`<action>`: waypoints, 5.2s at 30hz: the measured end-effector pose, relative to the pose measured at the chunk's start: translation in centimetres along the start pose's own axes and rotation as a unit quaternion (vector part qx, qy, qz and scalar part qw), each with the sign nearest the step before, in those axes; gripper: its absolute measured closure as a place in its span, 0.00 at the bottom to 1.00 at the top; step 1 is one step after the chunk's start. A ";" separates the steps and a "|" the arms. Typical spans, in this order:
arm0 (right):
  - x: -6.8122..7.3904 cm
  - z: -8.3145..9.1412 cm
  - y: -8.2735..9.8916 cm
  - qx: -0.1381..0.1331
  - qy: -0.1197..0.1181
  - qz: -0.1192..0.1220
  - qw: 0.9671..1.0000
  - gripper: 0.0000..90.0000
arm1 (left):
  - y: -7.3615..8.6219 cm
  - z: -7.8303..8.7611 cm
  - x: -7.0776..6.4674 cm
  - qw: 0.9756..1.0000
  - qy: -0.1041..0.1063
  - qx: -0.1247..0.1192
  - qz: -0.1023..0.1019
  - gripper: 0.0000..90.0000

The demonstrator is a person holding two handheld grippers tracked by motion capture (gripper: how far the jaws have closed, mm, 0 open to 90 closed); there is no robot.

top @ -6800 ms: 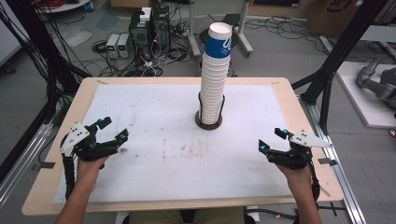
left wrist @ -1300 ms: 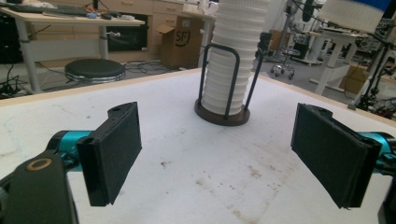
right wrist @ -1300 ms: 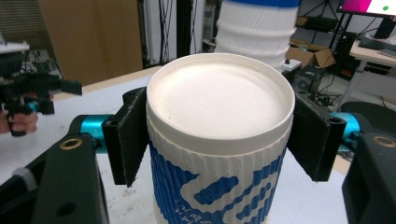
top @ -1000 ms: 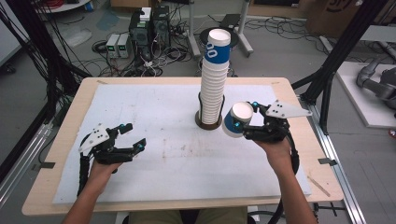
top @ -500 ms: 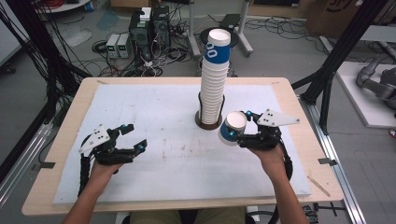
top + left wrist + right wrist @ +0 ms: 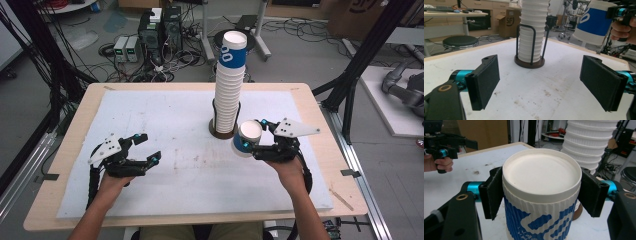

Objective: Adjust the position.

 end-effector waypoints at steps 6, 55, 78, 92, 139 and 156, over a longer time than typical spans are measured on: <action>0.9 -0.5 -0.2 -0.015 -0.030 0.008 0.999 0.32 | 0.0 -0.6 -0.9 1.000 0.023 0.004 -0.010 0.18; 7.6 -4.8 -1.7 -0.027 -0.163 0.006 0.986 0.32 | 1.7 -9.0 -9.0 0.973 0.209 0.081 -0.058 0.18; 7.9 -5.3 -1.1 -0.022 -0.170 -0.022 0.985 0.25 | 2.3 -9.4 -8.7 0.972 0.191 0.109 -0.085 0.28; 6.0 -3.6 -1.1 -0.011 -0.164 -0.040 0.986 0.16 | 0.6 -8.5 -7.1 0.960 0.170 0.201 -0.089 0.29; 7.8 -5.8 -1.0 0.130 -0.265 0.149 0.944 0.17 | 0.7 -8.9 -8.7 0.873 0.176 0.399 -0.216 0.29; 8.7 -6.4 -0.2 0.167 -0.284 0.179 0.927 0.34 | 1.3 -9.0 -9.0 0.869 0.182 0.408 -0.215 0.28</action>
Point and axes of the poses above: each handheld gripper's, and its own axes: z roughly backward along the jaws, y roughly out of its underside, x roughly to its left, the point moved 6 cm from there along -z, roughly forward along the jaws, and after that the axes turned 9 degrees about z, right-handed, at the moved point
